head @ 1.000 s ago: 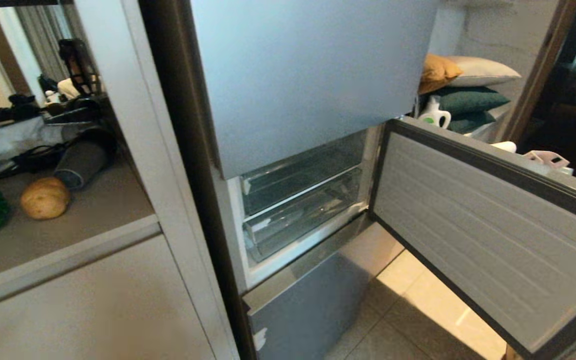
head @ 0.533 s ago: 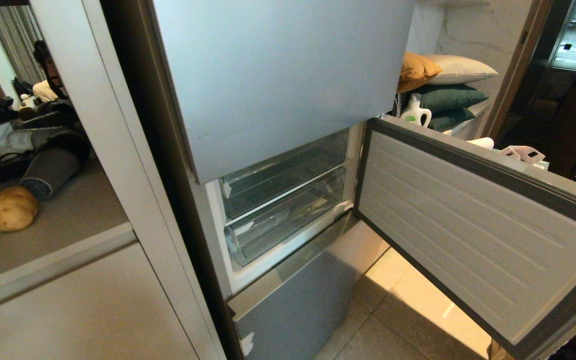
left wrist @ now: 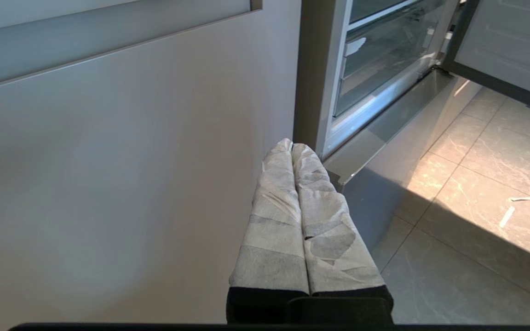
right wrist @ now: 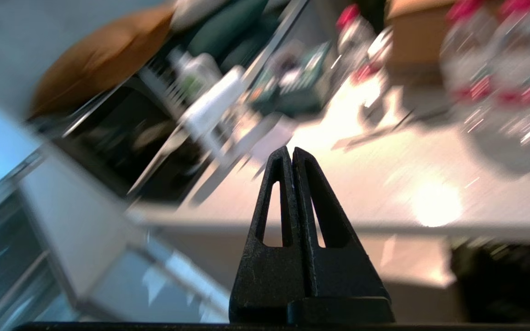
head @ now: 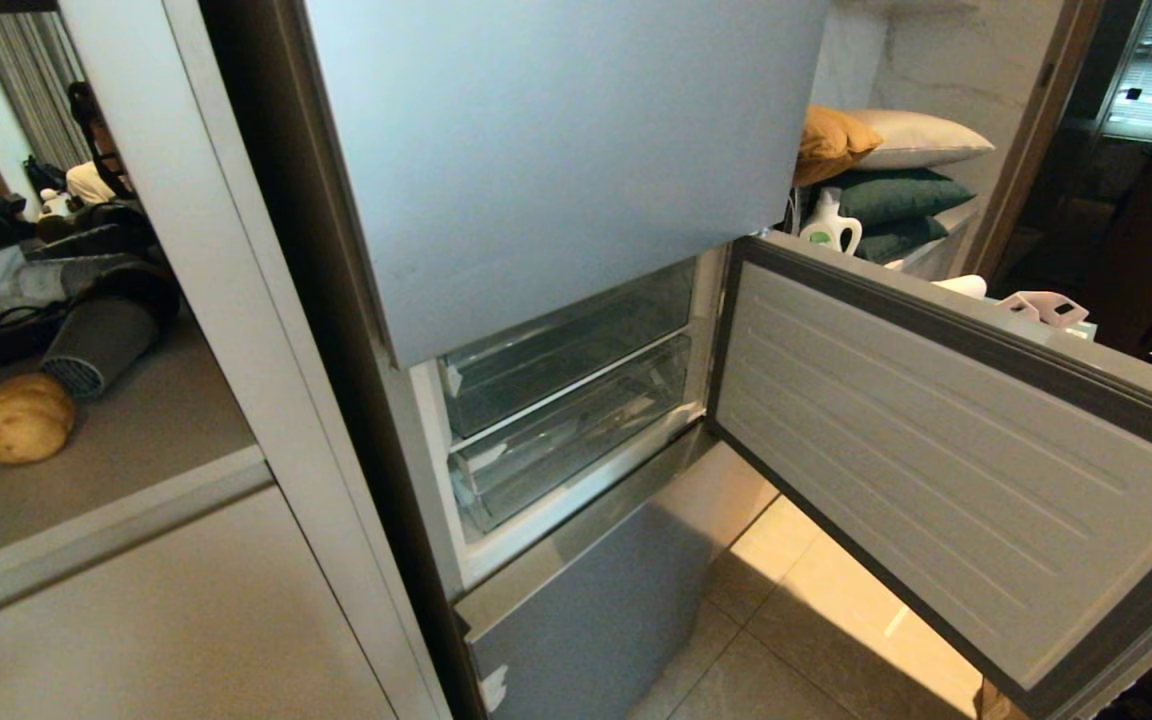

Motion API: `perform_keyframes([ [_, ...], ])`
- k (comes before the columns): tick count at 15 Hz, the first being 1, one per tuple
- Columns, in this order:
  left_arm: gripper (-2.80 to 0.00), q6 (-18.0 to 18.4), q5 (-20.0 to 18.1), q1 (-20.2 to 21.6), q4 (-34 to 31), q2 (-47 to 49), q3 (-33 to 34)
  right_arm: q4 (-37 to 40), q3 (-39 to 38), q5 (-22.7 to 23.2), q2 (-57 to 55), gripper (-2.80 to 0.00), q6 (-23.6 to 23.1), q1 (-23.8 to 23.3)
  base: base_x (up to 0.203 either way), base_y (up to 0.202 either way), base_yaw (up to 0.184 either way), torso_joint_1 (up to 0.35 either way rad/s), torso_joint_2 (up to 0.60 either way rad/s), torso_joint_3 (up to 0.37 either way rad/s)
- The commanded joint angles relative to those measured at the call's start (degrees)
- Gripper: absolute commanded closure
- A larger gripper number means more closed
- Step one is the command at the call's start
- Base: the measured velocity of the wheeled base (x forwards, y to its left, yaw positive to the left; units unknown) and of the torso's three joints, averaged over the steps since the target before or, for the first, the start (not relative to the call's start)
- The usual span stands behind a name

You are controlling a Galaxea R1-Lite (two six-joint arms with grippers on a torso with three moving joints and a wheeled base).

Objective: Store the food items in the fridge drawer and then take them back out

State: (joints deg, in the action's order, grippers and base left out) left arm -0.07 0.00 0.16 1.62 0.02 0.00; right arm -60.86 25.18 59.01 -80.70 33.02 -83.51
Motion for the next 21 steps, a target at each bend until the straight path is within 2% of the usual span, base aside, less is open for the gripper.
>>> perform_keyframes([
  [1,0.0,0.0,0.0,0.0,0.0,0.1,0.6,-0.3,-0.2,1.6,-5.2,0.0,0.5,2.6,0.0,0.0,0.0,0.0,0.0,0.0],
  [8,0.0,0.0,0.0,0.0,0.0,0.1,0.6,-0.5,5.1,1.5,-16.1,0.0,2.7,16.7,0.0,0.0,0.0,0.0,0.0,0.0],
  [12,0.0,0.0,0.0,0.0,0.0,0.1,0.6,-0.3,4.7,1.5,-17.4,0.0,2.8,23.1,0.0,0.0,0.0,0.0,0.0,0.0],
  [16,0.0,0.0,0.0,0.0,0.0,0.1,0.6,-0.4,1.5,1.5,-16.7,0.0,2.6,30.0,0.0,0.0,0.0,0.0,0.0,0.0],
  [21,0.0,0.0,0.0,0.0,0.0,0.0,0.6,-0.5,-9.7,1.4,-8.1,0.0,1.6,42.4,0.0,0.0,0.0,0.0,0.0,0.0],
])
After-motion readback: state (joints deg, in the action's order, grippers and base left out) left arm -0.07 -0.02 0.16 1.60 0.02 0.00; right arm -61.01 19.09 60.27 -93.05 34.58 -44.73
